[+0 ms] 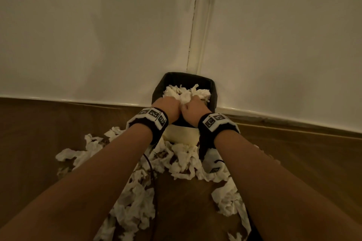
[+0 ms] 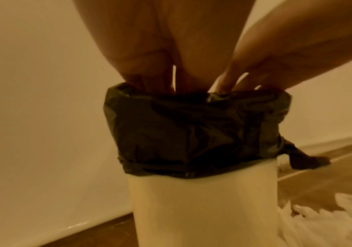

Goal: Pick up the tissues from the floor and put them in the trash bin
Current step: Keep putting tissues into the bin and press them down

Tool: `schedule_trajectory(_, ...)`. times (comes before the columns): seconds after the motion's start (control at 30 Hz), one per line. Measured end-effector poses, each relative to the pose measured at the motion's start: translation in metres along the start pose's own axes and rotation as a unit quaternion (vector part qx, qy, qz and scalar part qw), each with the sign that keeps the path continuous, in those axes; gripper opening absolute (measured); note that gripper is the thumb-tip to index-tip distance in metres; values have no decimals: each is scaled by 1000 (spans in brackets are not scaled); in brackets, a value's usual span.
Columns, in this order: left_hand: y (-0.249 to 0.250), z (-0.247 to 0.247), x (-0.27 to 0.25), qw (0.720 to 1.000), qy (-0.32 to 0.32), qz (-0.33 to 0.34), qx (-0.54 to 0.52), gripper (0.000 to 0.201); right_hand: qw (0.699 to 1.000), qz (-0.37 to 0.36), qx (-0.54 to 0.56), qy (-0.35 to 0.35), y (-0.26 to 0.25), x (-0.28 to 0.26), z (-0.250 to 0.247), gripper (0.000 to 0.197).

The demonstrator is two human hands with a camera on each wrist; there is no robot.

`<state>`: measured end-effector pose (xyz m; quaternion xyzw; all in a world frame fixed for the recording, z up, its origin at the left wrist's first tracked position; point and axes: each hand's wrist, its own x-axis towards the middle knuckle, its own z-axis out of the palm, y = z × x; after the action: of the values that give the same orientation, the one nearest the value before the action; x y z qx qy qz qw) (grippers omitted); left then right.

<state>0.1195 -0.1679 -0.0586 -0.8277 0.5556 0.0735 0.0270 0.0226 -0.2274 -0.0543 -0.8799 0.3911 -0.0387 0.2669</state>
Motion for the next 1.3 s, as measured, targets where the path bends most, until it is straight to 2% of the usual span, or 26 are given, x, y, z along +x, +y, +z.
schedule_trajectory(0.07,-1,5,-1,999,-25,15,30,35,999,15,24,-27,1,1,6,38)
schedule_trajectory(0.13,-4,8,-2,997,-17,30,62,38,998,29,34,-43,5,1,7,36)
schedule_trajectory(0.27,-6,9,-6,997,-1,6,70,47,997,26,-61,-45,5,5,5,38)
schedule_trajectory(0.37,-6,6,-10,999,23,8,43,39,986,-26,-153,-56,4,4,1,38)
schedule_trajectory(0.47,-7,7,-19,993,112,-3,-38,32,975,-22,-219,-22,5,4,-6,39)
schedule_trajectory(0.53,-7,6,-27,978,190,-16,-85,28,974,-13,-225,15,1,3,-11,34)
schedule_trajectory(0.6,-8,4,-36,961,251,-35,-112,26,972,-24,-213,95,-2,-3,-16,34)
schedule_trajectory(0.7,-15,5,-50,945,286,-69,-140,24,968,-54,-158,188,-13,-16,-19,31)
schedule_trajectory(0.87,-30,28,-72,943,260,-109,-179,25,979,-80,-52,179,-32,-40,-2,26)
schedule_trajectory(0.97,-32,53,-82,950,234,-105,-180,22,980,-80,-19,181,-32,-54,22,24)
schedule_trajectory(1.03,-30,72,-87,961,188,-95,-182,21,985,-50,-1,167,-25,-62,41,24)
schedule_trajectory(1.1,-25,90,-90,973,115,-98,-176,22,990,-13,-6,139,-14,-67,61,26)
schedule_trajectory(1.2,-19,114,-91,984,28,-98,-144,25,996,34,-27,75,8,-73,91,24)
schedule_trajectory(1.3,-12,135,-87,989,-29,-77,-119,27,996,74,-57,13,29,-77,114,30)
